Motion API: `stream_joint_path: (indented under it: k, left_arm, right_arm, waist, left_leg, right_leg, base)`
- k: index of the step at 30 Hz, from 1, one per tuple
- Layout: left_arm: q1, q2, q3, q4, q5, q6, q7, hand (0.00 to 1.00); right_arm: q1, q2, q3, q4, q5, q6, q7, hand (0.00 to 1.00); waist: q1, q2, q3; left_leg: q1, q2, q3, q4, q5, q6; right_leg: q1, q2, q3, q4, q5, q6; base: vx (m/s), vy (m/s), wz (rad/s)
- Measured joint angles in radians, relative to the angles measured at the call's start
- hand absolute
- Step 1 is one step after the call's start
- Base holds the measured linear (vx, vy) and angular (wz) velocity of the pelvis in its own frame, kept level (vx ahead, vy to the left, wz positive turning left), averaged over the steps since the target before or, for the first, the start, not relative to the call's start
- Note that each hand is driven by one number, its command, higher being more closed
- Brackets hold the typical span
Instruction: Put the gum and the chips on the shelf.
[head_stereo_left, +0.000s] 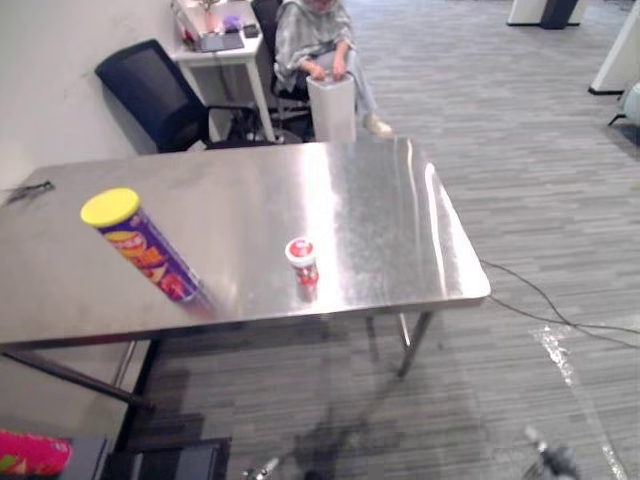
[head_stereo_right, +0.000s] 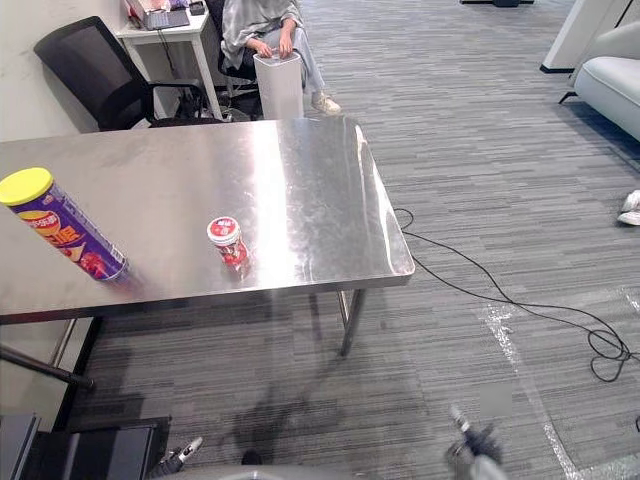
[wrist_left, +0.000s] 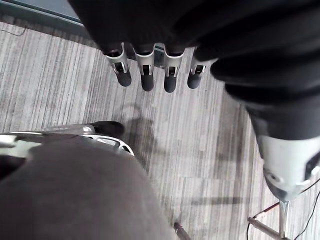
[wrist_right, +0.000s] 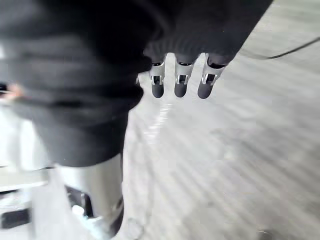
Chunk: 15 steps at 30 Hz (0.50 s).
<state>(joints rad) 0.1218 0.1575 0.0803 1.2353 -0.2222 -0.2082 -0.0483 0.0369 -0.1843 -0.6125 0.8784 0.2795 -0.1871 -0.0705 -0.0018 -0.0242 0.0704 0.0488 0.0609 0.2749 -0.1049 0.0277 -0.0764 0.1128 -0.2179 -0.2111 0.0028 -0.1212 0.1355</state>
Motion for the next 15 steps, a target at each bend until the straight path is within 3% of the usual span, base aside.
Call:
stream_joint_path:
  k: [1, 6, 11, 15]
  left_arm:
    - [0.001, -0.002, 0.0, -0.021, -0.003, -0.003, 0.0, 0.0]
    - [0.012, -0.004, -0.004, -0.05, -0.01, -0.023, 0.001, 0.0]
    - [0.052, -0.006, -0.014, -0.09, -0.01, -0.024, -0.002, 0.0]
    - [0.07, 0.0, -0.04, -0.108, -0.01, -0.025, -0.007, 0.0]
  right_arm:
    - [0.001, -0.02, 0.002, -0.165, -0.037, -0.011, -0.043, 0.0]
    - [-0.009, -0.05, 0.047, -0.577, -0.212, -0.048, -0.139, 0.0]
    - [-0.012, -0.057, 0.192, -0.827, -0.279, -0.084, -0.11, 0.0]
    - [0.007, -0.089, 0.347, -0.924, -0.279, -0.119, -0.022, 0.0]
  waist:
    - [-0.001, 0.002, -0.001]
    - [-0.013, 0.002, -0.003]
    - [-0.018, 0.007, -0.008]
    - [-0.011, 0.007, -0.016]
  left_leg:
    - [-0.011, 0.0, 0.001, 0.0, 0.0, 0.0]
    - [-0.012, 0.005, -0.001, 0.007, -0.002, -0.001]
    - [0.007, 0.023, -0.005, 0.007, -0.001, -0.001]
    - [0.007, 0.034, -0.011, 0.008, -0.001, -0.001]
  right_leg:
    - [-0.011, 0.0, 0.0, 0.001, 0.0, 0.001]
    - [-0.013, 0.006, 0.003, 0.005, 0.005, 0.008]
    - [-0.013, 0.021, 0.02, 0.04, 0.017, -0.01]
    - [-0.019, 0.029, 0.026, 0.055, 0.039, -0.009]
  base:
    - [0.04, 0.0, -0.05]
    - [0.08, -0.021, 0.02]
    - [0.09, -0.025, 0.0]
    - [0.04, -0.008, 0.01]
